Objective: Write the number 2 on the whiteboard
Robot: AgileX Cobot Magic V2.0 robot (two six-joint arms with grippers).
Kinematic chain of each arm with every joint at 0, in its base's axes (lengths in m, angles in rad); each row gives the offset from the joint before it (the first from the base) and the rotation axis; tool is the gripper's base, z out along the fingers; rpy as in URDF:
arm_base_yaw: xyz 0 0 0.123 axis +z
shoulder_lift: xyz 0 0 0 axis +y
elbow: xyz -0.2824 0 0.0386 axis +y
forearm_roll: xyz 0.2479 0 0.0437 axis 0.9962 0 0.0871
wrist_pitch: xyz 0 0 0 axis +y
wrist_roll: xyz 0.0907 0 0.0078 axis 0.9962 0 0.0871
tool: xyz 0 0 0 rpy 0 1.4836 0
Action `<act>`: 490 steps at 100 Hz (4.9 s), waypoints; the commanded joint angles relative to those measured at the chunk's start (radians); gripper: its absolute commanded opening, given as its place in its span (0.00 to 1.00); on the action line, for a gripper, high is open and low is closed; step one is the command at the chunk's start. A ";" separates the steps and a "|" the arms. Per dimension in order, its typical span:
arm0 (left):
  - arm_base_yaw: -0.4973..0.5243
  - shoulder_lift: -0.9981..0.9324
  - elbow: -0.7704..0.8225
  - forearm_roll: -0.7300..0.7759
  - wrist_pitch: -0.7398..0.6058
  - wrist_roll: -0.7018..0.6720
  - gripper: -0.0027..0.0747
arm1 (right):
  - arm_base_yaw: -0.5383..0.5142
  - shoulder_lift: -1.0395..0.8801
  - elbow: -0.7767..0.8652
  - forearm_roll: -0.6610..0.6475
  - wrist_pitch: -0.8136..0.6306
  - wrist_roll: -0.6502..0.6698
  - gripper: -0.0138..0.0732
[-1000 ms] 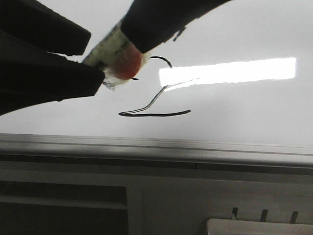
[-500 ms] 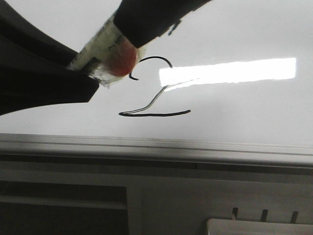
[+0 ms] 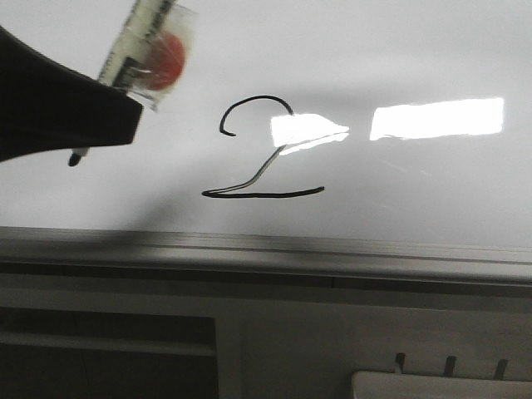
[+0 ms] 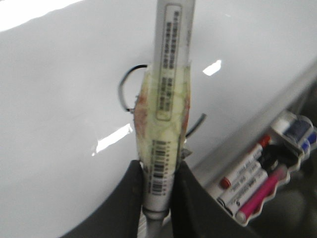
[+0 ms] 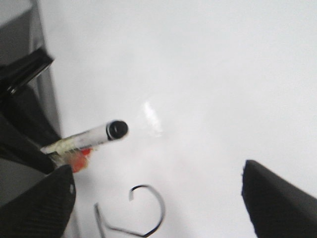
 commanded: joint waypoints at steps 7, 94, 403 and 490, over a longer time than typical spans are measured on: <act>0.112 0.025 -0.030 -0.424 -0.063 -0.010 0.01 | -0.048 -0.103 -0.038 -0.002 -0.139 0.034 0.81; 0.152 0.152 -0.086 -0.483 -0.002 -0.010 0.01 | -0.048 -0.099 -0.035 0.001 -0.039 0.083 0.80; 0.538 -0.784 0.330 0.040 -0.011 -0.010 0.01 | -0.047 -0.787 0.804 0.142 -0.230 0.091 0.09; 0.804 -1.003 0.420 0.082 0.399 -0.010 0.01 | -0.047 -0.787 0.804 0.142 -0.231 0.091 0.09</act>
